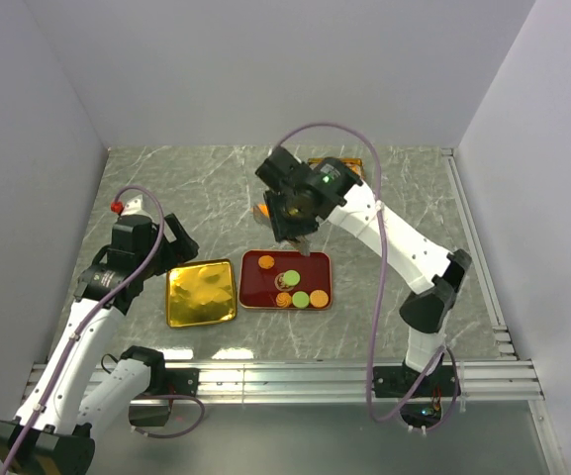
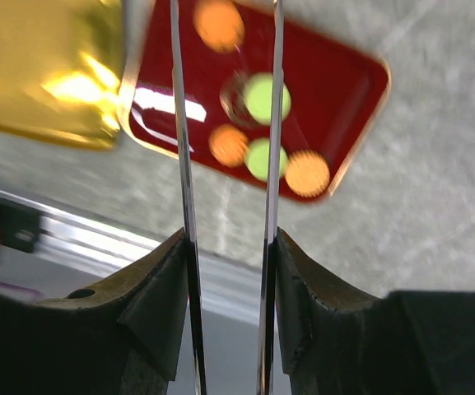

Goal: Pack the cookies

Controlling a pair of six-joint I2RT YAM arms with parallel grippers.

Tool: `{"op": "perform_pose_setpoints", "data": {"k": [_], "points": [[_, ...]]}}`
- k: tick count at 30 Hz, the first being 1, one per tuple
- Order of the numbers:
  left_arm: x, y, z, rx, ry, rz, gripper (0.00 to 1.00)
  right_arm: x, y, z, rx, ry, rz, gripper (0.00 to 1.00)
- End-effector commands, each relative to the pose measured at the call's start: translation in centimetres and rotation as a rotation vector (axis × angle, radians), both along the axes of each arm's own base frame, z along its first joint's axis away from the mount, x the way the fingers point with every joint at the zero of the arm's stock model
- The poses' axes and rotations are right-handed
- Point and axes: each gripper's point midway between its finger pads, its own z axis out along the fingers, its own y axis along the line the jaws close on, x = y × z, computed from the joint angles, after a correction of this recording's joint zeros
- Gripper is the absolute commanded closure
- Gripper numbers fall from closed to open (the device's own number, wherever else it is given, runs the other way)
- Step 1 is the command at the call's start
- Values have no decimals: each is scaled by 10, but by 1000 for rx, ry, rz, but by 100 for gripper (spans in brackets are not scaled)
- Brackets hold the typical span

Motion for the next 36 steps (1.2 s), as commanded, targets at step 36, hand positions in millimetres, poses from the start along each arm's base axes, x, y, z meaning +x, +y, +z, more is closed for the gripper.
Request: {"op": "perform_pose_setpoints", "data": {"k": [36], "points": [[6, -7, 0, -8, -5, -30, 6, 195, -139, -40, 82, 54, -437, 61]]}}
